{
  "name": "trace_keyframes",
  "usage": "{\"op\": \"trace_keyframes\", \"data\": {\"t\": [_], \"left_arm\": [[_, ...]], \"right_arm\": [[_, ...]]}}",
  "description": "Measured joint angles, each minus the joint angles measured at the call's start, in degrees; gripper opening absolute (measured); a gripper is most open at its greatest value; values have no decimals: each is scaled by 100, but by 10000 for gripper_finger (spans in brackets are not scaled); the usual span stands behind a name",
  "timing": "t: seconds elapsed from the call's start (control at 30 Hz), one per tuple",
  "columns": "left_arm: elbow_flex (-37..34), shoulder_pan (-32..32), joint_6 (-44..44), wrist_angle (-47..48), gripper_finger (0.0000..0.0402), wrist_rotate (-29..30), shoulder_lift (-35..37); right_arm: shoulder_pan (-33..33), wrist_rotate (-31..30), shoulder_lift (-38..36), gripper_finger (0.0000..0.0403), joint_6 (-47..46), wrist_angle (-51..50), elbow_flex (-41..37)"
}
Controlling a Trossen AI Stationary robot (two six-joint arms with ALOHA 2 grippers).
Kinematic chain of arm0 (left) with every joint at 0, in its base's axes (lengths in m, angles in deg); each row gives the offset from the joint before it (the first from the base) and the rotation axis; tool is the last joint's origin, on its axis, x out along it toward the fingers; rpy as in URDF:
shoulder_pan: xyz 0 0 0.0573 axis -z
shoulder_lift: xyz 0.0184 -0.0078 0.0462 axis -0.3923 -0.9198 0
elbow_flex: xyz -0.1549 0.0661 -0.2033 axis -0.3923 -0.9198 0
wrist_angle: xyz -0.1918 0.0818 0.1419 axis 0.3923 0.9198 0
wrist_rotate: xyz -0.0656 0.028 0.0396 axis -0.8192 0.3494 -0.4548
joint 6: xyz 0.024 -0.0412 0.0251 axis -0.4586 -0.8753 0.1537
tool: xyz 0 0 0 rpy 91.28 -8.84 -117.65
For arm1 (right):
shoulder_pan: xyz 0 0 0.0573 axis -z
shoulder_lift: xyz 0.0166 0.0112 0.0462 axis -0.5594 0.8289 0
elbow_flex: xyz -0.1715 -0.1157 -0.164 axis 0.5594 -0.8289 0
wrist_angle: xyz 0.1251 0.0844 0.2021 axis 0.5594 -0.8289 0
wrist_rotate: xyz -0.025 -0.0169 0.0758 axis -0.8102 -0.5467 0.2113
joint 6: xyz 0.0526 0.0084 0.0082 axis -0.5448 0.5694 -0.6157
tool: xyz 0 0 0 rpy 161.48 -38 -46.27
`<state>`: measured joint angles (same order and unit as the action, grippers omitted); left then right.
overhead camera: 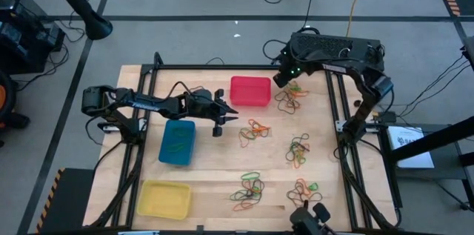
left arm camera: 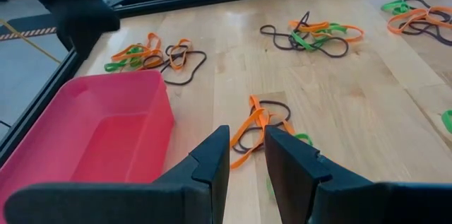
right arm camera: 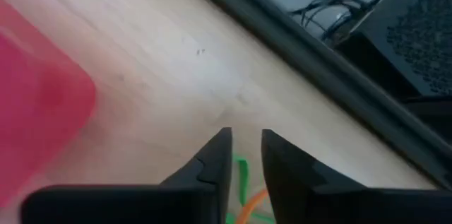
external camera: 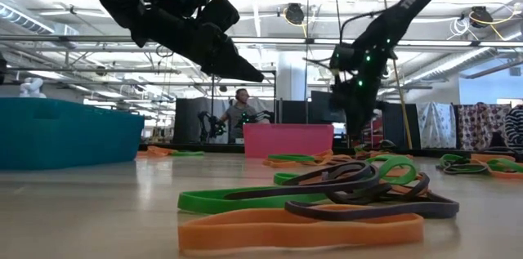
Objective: Sort rubber bands into baskets
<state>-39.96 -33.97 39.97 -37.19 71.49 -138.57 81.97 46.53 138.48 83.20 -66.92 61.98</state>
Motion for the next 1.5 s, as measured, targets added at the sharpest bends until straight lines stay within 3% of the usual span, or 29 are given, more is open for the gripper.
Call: {"op": "trace_keyframes", "data": {"t": [0.33,0.63,1.07,1.17,1.33,1.5], "left_arm": [[0,0,-4,28,98,2,0],[0,2,-8,28,98,2,0],[0,2,-146,120,98,2,0],[0,2,-146,122,98,2,0],[0,2,-146,120,98,2,0],[0,2,-149,60,98,2,0]], "right_arm": [[-57,0,204,195,-31,-154,-2],[-158,3,204,220,-138,-358,-9],[-259,-2,480,171,0,-216,-9],[-259,-33,429,131,214,-225,-9],[-255,-15,418,18,558,-236,-7],[-253,-19,137,5,849,-243,-7]]}}
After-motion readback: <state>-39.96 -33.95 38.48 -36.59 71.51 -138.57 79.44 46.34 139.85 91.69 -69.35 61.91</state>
